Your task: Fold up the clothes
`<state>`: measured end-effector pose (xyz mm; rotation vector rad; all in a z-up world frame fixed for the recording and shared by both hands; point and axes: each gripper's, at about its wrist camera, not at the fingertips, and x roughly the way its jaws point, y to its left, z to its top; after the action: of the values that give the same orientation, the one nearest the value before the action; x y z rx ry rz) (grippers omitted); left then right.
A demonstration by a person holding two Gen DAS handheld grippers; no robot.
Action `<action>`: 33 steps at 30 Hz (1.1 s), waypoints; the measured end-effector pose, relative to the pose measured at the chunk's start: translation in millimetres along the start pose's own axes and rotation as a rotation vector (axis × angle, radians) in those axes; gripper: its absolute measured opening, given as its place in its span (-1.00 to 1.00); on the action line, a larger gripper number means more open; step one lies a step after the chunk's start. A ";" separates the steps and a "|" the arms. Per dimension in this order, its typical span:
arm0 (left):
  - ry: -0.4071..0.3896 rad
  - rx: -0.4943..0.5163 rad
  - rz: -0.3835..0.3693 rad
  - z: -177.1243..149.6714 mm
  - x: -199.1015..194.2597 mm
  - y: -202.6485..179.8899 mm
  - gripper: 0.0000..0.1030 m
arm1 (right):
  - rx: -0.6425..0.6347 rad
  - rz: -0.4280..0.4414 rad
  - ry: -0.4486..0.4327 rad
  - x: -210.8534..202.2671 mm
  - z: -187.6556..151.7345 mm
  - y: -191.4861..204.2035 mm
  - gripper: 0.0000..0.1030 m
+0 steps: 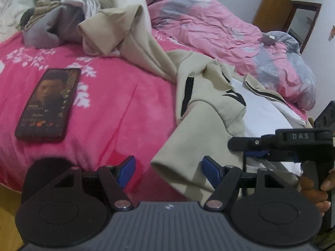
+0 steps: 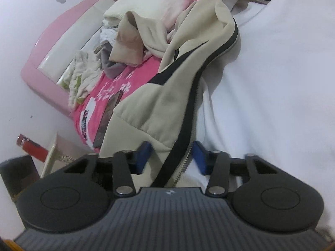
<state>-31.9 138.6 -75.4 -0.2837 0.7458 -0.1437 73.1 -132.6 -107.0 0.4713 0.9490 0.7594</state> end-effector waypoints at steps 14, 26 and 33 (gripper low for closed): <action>-0.012 0.142 -0.144 -7.6 -13.1 -36.4 0.46 | -0.831 -0.476 -0.237 -50.4 -1.0 96.7 -0.67; 0.072 0.228 -0.117 -24.4 7.5 -56.7 0.46 | -0.428 -0.170 -0.219 -93.4 15.6 49.6 -0.01; 0.071 0.210 -0.103 -20.6 6.9 -52.8 0.46 | 0.112 -0.095 -0.269 -111.2 71.4 -37.7 0.10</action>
<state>-42.5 82.6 -78.2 -0.1174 0.7803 -0.3288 108.1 -243.9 -34.4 0.6060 0.7582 0.5428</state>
